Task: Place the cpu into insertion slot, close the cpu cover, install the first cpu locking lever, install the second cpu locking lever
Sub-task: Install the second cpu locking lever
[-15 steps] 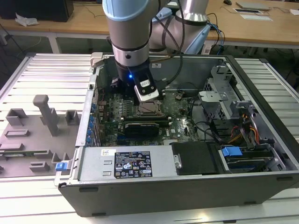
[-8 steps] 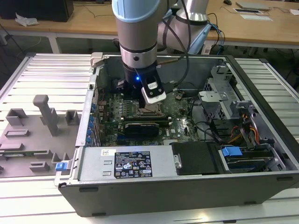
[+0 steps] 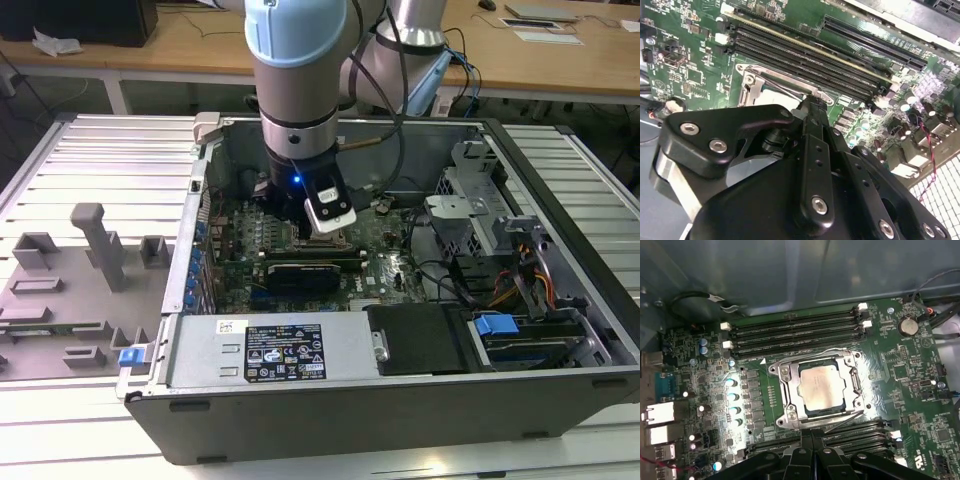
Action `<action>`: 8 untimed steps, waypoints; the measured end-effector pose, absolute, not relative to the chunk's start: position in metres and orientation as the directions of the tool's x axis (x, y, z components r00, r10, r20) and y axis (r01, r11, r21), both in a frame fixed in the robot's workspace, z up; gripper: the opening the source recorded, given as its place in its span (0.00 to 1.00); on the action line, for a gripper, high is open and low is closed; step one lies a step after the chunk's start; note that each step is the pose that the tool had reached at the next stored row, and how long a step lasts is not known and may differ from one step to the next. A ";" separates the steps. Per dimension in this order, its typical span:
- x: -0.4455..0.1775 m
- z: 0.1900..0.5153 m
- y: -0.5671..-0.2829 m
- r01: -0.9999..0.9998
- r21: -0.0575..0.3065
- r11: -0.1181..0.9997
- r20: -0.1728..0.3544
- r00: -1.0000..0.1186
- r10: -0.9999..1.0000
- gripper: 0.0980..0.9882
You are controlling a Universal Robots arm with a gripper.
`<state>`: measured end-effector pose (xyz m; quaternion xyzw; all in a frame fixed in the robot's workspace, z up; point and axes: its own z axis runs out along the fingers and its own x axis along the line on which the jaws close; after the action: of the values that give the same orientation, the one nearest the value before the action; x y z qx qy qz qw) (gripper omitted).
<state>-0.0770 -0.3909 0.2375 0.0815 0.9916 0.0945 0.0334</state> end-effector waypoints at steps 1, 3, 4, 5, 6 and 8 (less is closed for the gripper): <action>-0.077 0.236 -0.391 0.155 0.193 0.969 -0.050 -0.985 0.168 0.01; -0.077 0.234 -0.391 0.155 0.194 0.969 -0.050 -0.985 0.168 0.01; -0.078 0.233 -0.391 0.155 0.194 0.969 -0.050 -0.985 0.168 0.01; -0.079 0.231 -0.391 0.155 0.195 0.968 -0.049 -0.985 0.168 0.01; -0.080 0.230 -0.391 0.155 0.197 0.968 -0.049 -0.985 0.168 0.01; -0.083 0.228 -0.392 0.156 0.203 0.967 -0.048 -0.985 0.168 0.01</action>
<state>-0.0826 -0.3921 0.2283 0.0817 0.9911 0.0997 0.0324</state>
